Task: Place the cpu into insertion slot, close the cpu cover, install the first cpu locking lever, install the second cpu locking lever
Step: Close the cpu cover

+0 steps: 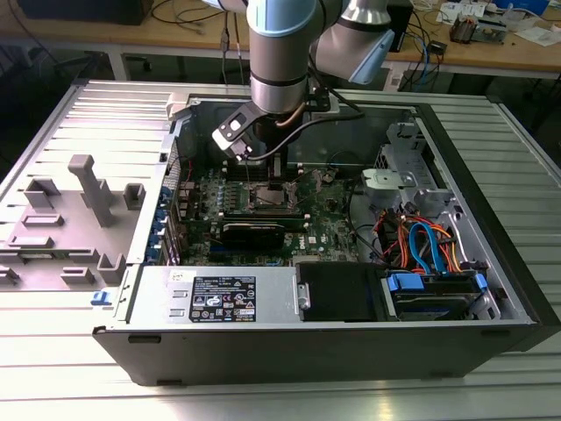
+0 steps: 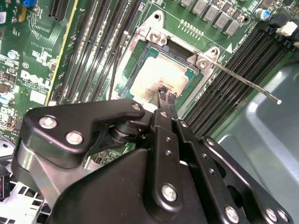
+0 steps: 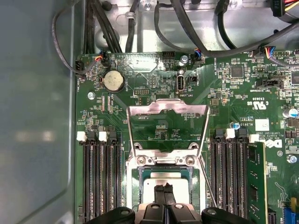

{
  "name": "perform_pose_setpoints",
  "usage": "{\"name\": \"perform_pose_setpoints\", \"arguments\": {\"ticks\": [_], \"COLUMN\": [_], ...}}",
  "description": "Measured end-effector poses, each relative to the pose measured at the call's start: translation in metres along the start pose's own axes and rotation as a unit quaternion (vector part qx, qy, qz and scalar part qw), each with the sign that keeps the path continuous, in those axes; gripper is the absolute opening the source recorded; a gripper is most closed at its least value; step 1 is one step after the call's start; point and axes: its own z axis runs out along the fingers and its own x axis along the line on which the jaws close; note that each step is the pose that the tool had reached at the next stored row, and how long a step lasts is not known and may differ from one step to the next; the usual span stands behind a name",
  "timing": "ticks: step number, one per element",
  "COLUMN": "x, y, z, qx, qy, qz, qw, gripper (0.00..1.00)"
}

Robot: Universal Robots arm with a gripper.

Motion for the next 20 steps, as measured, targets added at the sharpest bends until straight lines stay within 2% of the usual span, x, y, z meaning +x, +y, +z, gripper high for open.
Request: {"name": "perform_pose_setpoints", "arguments": {"ticks": [20], "x": [0.0], "y": [0.0054], "z": [-0.0004], "qx": [0.0001], "qy": [-0.0002], "qz": [0.0], "qw": [1.0], "gripper": [0.11]}}
